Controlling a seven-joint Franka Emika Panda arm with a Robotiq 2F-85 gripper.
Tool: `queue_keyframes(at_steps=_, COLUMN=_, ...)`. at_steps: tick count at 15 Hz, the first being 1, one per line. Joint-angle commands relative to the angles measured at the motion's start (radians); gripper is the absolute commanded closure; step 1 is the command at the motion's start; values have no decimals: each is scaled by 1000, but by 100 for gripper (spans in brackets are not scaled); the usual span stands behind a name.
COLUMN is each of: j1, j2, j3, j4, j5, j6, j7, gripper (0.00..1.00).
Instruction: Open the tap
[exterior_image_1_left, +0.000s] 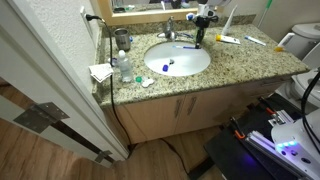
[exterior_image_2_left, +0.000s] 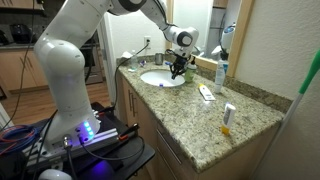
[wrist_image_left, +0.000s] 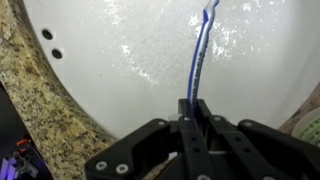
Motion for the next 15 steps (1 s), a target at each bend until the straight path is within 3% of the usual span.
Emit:
queue_keyframes(at_steps=1, j1=-27, j2=72, j3=14, j4=129, j5=24, j6=-47, j7=26, gripper=98)
queue_keyframes(at_steps=2, j1=-28, j2=76, j3=15, j4=138, j5=27, j6=-42, j7=28, gripper=98)
queue_keyframes(at_steps=3, j1=-12, j2=42, j3=7, j4=77, j5=5, j6=-13, j7=21, gripper=91)
queue_keyframes(at_steps=6, j1=-17, j2=56, j3=8, j4=104, j5=10, j6=-16, j7=23, gripper=91)
queue_keyframes(at_steps=7, j1=-17, j2=57, j3=8, j4=105, j5=10, j6=-17, j7=23, gripper=98)
queue_keyframes(at_steps=14, j1=-31, j2=-4, j3=1, j4=0, j5=10, j6=13, j7=-19, gripper=98)
queue_keyframes(at_steps=15, j1=-22, j2=45, j3=2, j4=71, j5=4, j6=-18, j7=13, gripper=98)
